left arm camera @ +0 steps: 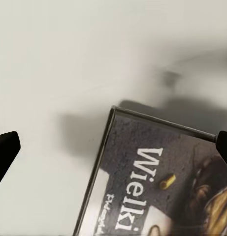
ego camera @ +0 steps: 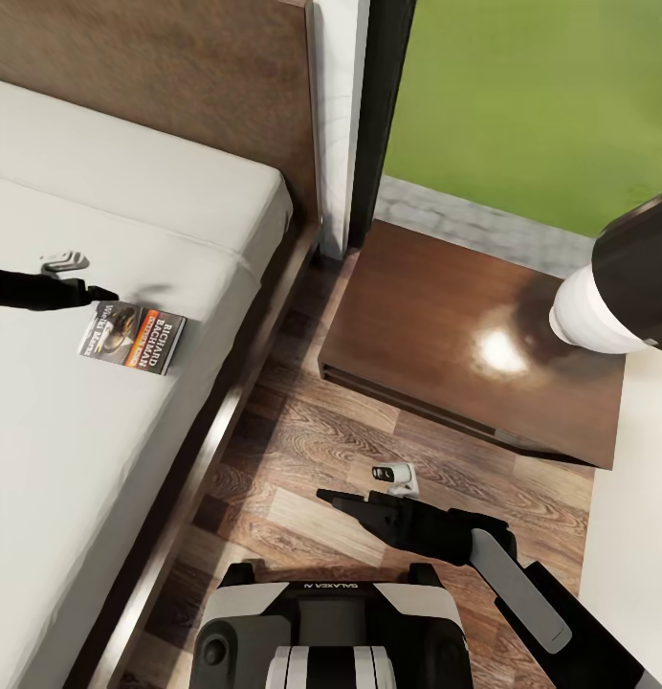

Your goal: In the bedroom, move the book from the bed onto either nightstand, and place the two sandals side by side next to the bed.

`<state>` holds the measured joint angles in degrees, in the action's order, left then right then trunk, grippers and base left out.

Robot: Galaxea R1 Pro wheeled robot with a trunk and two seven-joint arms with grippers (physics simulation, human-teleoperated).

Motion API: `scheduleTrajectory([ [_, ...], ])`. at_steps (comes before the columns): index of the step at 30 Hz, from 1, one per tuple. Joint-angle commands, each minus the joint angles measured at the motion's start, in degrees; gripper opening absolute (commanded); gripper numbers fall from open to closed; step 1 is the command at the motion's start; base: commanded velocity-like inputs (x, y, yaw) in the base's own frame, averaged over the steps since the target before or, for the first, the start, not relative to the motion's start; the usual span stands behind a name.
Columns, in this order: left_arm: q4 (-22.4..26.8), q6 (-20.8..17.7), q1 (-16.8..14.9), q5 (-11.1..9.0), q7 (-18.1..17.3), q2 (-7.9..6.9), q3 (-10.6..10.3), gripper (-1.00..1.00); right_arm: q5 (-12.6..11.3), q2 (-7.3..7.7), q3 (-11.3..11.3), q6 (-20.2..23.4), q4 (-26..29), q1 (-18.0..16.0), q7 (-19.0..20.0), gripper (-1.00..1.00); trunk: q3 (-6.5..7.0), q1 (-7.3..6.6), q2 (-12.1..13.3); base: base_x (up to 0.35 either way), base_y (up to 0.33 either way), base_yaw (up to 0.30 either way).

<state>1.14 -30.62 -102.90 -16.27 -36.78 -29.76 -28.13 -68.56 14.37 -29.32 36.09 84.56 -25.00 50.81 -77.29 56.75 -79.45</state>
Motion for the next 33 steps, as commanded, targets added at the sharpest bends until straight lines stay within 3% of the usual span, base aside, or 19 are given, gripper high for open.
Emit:
scheduleTrajectory([
  [1,0.08,-0.41,-0.01,-0.57,-0.10,-0.23,-0.47,1.00,-0.53,0.04,-0.10,0.38,-0.01,-0.05,-0.10,1.00,-0.02,0.00,-0.02,0.000,0.000,0.000],
  [16,-0.06,-0.33,-0.02,-0.57,-0.16,-1.81,-0.80,1.00,-0.53,0.04,-0.07,0.38,-0.01,-0.05,-0.10,1.00,-0.02,0.00,-0.02,0.000,0.000,0.000],
  [33,-0.40,-0.19,0.39,-0.56,-0.41,-2.00,-1.04,1.00,-0.53,0.04,-0.08,0.38,-0.01,-0.05,-0.10,1.00,-0.02,0.00,-0.02,0.000,0.000,0.000],
])
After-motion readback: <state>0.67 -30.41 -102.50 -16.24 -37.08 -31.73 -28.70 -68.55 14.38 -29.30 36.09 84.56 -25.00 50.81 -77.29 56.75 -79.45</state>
